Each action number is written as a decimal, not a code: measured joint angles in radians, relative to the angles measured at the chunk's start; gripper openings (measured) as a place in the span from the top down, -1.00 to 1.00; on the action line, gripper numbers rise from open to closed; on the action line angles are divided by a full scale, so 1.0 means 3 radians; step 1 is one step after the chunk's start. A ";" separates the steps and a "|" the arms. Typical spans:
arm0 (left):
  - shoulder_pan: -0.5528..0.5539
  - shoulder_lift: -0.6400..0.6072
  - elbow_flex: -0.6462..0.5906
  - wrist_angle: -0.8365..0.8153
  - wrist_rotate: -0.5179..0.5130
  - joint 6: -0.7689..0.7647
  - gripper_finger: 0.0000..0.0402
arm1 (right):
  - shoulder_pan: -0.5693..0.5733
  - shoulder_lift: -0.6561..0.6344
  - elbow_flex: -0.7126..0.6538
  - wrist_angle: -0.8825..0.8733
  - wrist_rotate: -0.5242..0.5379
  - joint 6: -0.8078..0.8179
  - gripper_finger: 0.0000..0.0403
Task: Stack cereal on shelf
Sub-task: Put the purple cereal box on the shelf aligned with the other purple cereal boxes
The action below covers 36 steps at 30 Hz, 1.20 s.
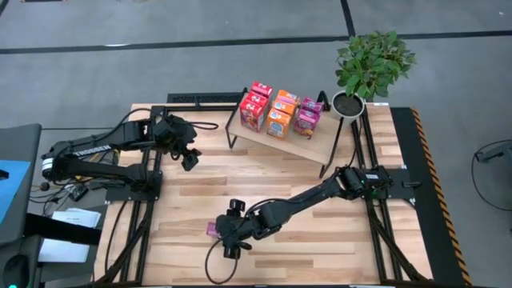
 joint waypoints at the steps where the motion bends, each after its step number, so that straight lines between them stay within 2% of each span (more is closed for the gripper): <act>1: 0.0000 0.0000 0.0000 0.0001 -0.0017 0.0000 -0.32 | -0.0006 0.0000 0.0000 -0.0012 -0.0005 -0.0001 -0.32; 14: 0.0000 0.0000 0.0000 0.0000 -0.0061 0.0084 -0.32 | -0.0064 -0.0062 0.0000 -0.0143 -0.0137 0.0003 0.17; 18: 0.0001 0.0000 0.0000 0.0000 -0.0061 0.0093 -0.32 | -0.0083 -0.0236 0.0051 -0.0416 -0.0210 -0.0032 0.27; 23: 0.0000 0.0000 0.0000 -0.0002 -0.0061 0.0111 -0.32 | -0.0107 -0.0658 0.0075 -0.1042 -0.0221 -0.0228 0.28; 26: 0.0001 0.0000 0.0000 -0.0001 -0.0061 0.0110 -0.32 | -0.0133 -0.0981 0.0076 -0.1466 -0.0103 -0.0347 0.24; 30: 0.0000 0.0000 0.0000 -0.0002 -0.0061 0.0089 -0.32 | -0.0197 -0.1430 0.0077 -0.2024 0.0230 -0.0350 0.20; 36: 0.0000 0.0000 0.0000 -0.0003 -0.0061 0.0069 -0.32 | -0.0290 -0.2061 0.0079 -0.2953 0.0906 0.0078 0.23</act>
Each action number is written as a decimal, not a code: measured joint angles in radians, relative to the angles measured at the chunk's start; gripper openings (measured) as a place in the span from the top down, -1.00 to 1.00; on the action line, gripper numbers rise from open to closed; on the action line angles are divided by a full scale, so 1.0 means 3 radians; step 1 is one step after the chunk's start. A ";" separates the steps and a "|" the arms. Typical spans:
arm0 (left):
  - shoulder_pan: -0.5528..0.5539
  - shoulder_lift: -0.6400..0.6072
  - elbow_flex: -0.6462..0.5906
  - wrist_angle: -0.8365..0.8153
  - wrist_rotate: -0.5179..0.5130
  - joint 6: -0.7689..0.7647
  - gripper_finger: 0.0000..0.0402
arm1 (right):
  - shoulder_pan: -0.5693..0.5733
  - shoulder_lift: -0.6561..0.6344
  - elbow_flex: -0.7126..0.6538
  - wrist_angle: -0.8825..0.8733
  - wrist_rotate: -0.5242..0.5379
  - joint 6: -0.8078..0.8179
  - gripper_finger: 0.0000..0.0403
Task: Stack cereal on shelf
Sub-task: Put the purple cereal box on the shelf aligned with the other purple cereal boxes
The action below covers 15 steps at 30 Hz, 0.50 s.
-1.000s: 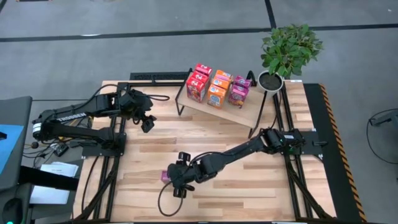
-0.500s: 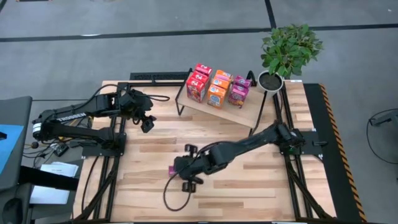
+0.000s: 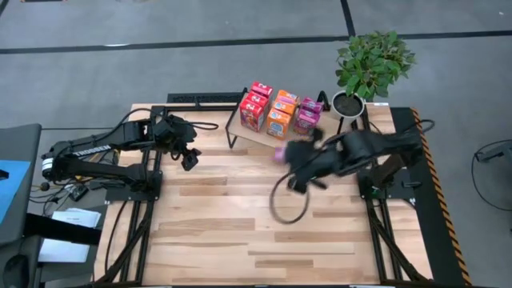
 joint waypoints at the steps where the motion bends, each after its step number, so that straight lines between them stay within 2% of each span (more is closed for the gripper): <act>1: 0.0000 0.0000 0.0000 0.0000 0.0001 0.0018 -0.32 | -0.0010 -0.0088 0.0000 -0.0121 0.0092 0.0108 0.24; 5: 0.0000 0.0000 0.0000 0.0000 0.0001 0.0023 -0.32 | -0.0059 -0.0368 -0.0090 -0.0493 0.0333 0.0423 0.26; 9: 0.0000 0.0000 0.0000 0.0003 0.0001 0.0083 -0.32 | -0.0103 -0.0709 -0.0493 -0.0523 0.0441 0.0594 0.24; 12: 0.0000 0.0000 0.0000 0.0007 0.0001 0.0105 -0.32 | -0.0138 -0.1060 -0.0954 -0.0454 0.0447 0.0795 0.22; 15: 0.0000 0.0000 0.0000 0.0052 0.0001 0.0080 -0.32 | -0.0183 -0.1429 -0.1419 -0.0044 0.0495 0.0806 0.23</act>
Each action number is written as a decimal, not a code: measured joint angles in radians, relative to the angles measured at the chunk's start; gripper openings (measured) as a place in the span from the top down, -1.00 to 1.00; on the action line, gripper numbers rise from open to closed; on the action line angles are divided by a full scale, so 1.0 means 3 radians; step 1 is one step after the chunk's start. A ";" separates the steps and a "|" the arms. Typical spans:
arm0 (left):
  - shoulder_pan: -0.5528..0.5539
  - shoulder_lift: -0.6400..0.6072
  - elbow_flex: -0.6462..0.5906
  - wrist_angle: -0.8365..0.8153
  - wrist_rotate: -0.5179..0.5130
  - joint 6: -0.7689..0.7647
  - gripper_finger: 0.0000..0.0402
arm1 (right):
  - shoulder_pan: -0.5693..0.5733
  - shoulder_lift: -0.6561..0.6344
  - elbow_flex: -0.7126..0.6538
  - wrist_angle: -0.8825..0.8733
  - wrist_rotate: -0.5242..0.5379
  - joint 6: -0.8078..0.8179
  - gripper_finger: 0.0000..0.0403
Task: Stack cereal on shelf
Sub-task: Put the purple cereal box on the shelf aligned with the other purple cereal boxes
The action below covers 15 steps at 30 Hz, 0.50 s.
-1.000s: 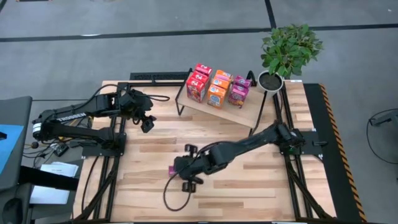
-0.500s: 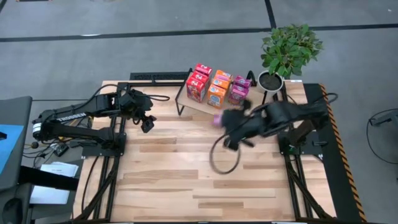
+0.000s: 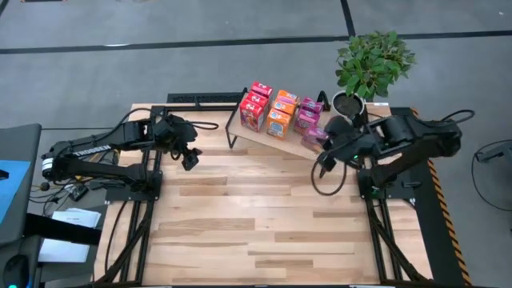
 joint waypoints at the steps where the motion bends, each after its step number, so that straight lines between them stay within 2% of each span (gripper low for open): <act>1: 0.0001 0.0000 0.0000 0.0026 0.0000 -0.0001 -0.32 | -0.0015 -0.0102 -0.0140 0.0211 0.0002 -0.0052 0.24; 5: 0.0000 0.0000 0.0000 0.0168 0.0001 -0.0001 -0.32 | -0.0104 -0.0400 -0.0596 0.0765 -0.0017 -0.0354 0.27; 9: 0.0000 0.0000 0.0000 0.0242 0.0001 -0.0098 -0.32 | -0.0291 -0.0535 -0.0886 0.1014 -0.0136 -0.0602 0.26; 15: 0.0000 0.0000 0.0000 0.0246 0.0000 -0.0095 -0.32 | -0.0751 -0.0535 -0.1121 0.1341 -0.0535 -0.1057 0.20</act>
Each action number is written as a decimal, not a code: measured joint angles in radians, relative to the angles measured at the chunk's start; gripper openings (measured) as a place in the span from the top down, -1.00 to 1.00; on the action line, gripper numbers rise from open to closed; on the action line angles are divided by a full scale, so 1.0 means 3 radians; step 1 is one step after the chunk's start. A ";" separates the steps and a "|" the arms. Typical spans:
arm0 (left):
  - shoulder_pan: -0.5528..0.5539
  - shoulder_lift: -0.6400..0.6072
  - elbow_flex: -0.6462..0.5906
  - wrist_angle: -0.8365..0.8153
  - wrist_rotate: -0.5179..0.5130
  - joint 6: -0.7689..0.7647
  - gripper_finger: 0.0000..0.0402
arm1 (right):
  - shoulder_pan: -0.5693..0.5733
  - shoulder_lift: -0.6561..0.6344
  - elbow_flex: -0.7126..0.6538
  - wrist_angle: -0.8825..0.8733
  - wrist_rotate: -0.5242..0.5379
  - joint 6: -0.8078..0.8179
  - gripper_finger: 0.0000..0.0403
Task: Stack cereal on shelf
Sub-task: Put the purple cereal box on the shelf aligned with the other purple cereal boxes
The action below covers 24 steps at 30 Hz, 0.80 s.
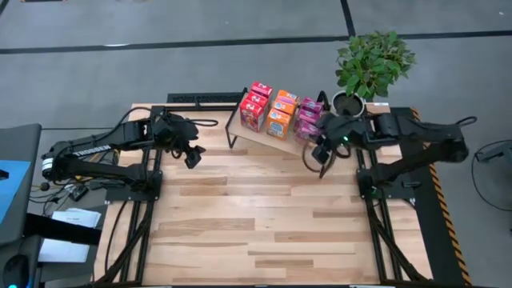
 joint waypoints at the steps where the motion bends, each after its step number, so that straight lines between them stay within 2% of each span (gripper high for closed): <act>1: 0.0000 0.0000 0.0000 0.0004 -0.0001 -0.0012 -0.32 | -0.0080 0.0026 -0.0010 0.0035 -0.0074 -0.0074 0.19; 10: 0.0000 0.0000 0.0000 0.0001 -0.0021 -0.0077 -0.32 | -0.0564 0.0145 -0.0017 0.0211 -0.0617 -0.0435 0.20; 24: 0.0000 0.0000 0.0000 0.0000 -0.0025 -0.0067 -0.32 | -0.0660 0.0275 -0.0015 0.0157 -0.0692 -0.0430 0.06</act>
